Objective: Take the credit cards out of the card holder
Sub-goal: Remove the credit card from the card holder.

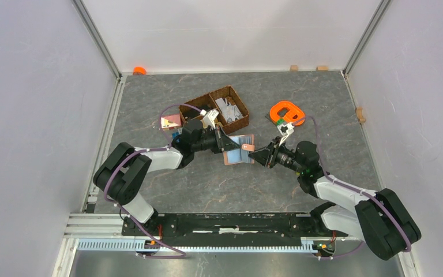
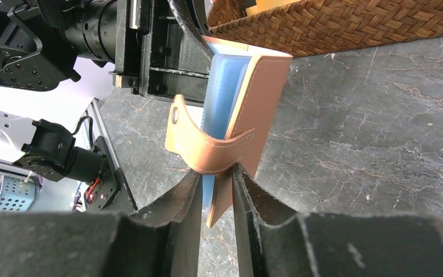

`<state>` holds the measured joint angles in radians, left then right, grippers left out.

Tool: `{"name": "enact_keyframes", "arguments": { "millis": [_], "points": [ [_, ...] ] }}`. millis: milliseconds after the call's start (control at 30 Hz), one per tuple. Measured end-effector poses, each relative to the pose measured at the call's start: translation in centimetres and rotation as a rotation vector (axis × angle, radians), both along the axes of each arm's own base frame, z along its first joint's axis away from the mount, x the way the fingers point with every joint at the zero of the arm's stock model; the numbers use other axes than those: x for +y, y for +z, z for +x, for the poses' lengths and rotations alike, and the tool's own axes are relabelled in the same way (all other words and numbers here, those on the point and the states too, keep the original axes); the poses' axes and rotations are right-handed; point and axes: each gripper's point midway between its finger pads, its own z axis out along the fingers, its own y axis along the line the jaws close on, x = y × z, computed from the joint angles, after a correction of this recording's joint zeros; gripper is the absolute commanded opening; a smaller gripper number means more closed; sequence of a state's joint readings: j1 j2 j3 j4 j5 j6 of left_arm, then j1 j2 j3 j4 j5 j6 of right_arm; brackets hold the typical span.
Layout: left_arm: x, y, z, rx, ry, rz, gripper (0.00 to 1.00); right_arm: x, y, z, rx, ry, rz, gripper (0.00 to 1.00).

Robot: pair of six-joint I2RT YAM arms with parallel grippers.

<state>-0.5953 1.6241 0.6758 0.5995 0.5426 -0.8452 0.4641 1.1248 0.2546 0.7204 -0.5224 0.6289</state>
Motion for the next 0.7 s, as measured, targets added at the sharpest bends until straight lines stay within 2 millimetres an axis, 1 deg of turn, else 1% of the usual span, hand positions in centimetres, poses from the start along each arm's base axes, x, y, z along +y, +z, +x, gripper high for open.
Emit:
{"name": "enact_keyframes", "arguments": {
  "millis": [67,167,267,400,500,567,700],
  "points": [
    [0.0,0.0,0.0,0.0,0.002,0.002,0.02,0.0,-0.2,0.0,0.005,-0.001,-0.005,0.31],
    [0.1,-0.1,0.0,0.004,0.005,0.005,0.02,0.0,-0.3,0.0,0.009,0.0,-0.007,0.34],
    [0.1,-0.2,0.1,0.004,0.007,0.006,0.02,0.0,-0.3,0.0,0.008,0.0,-0.006,0.34],
    [0.1,-0.1,0.1,0.003,0.006,0.005,0.02,0.1,0.2,0.1,-0.003,0.003,0.008,0.35],
    [0.0,0.1,0.1,-0.004,0.002,-0.002,0.02,0.3,0.5,0.0,-0.011,0.011,0.019,0.39],
    [-0.1,0.2,0.0,-0.006,-0.003,-0.006,0.02,0.3,0.6,-0.1,-0.013,0.015,0.024,0.37],
    [-0.1,0.3,-0.1,-0.007,-0.011,-0.009,0.02,0.4,0.9,-0.1,-0.02,0.02,0.034,0.29]
  ]
}}
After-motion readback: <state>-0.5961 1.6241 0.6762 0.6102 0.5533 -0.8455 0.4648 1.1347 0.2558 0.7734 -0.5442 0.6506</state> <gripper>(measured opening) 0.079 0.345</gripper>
